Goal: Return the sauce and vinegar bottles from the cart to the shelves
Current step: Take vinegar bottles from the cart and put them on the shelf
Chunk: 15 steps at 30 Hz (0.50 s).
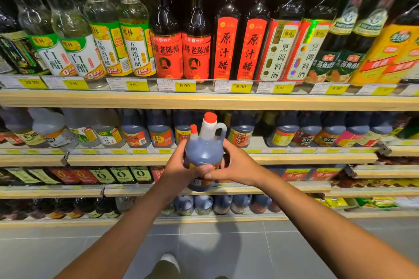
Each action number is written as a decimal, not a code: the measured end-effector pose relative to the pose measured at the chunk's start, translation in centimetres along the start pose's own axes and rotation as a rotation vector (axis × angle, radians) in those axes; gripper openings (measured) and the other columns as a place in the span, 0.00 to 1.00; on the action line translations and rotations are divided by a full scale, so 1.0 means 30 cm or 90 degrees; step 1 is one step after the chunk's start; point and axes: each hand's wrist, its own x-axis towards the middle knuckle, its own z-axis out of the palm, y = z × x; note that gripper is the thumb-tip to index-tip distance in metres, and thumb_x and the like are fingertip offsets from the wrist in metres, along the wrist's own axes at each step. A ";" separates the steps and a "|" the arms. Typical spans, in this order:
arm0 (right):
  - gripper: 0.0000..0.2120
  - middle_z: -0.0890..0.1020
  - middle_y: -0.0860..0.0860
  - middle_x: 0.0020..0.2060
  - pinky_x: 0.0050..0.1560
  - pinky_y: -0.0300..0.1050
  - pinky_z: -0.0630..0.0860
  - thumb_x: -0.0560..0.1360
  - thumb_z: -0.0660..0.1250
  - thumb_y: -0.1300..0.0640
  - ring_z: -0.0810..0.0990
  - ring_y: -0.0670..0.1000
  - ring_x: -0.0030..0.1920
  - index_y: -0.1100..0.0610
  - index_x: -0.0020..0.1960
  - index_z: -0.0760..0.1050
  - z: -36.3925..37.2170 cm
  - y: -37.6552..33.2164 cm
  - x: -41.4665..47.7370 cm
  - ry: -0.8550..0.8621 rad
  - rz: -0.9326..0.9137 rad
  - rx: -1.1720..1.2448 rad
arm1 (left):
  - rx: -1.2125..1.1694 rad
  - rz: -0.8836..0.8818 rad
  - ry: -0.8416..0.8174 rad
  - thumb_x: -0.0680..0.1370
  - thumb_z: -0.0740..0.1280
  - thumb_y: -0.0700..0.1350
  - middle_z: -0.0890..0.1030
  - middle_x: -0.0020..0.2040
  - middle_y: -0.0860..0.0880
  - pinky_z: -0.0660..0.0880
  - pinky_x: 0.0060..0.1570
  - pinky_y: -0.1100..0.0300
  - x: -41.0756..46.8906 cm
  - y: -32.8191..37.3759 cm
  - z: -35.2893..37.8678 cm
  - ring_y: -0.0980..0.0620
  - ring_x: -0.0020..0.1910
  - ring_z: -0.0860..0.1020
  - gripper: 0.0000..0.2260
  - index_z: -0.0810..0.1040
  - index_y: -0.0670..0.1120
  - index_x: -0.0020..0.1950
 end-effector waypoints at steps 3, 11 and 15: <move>0.35 0.81 0.36 0.57 0.52 0.37 0.79 0.66 0.83 0.56 0.81 0.37 0.55 0.43 0.67 0.69 0.002 0.025 -0.001 0.050 -0.012 0.042 | 0.069 0.037 -0.020 0.69 0.77 0.32 0.81 0.63 0.54 0.79 0.54 0.58 0.036 -0.015 0.028 0.52 0.63 0.80 0.34 0.71 0.53 0.70; 0.33 0.74 0.21 0.55 0.46 0.27 0.73 0.69 0.80 0.49 0.75 0.27 0.56 0.33 0.64 0.64 -0.012 0.090 0.053 0.222 -0.079 -0.074 | 0.382 0.081 0.045 0.70 0.78 0.57 0.68 0.73 0.58 0.73 0.64 0.59 0.170 -0.086 -0.022 0.60 0.70 0.70 0.43 0.57 0.68 0.78; 0.37 0.78 0.36 0.62 0.52 0.46 0.81 0.69 0.79 0.43 0.80 0.41 0.59 0.37 0.71 0.62 -0.004 0.159 0.149 0.283 -0.071 -0.104 | 0.275 0.069 0.081 0.74 0.77 0.45 0.76 0.71 0.55 0.79 0.61 0.56 0.238 -0.135 -0.013 0.59 0.63 0.79 0.39 0.60 0.58 0.80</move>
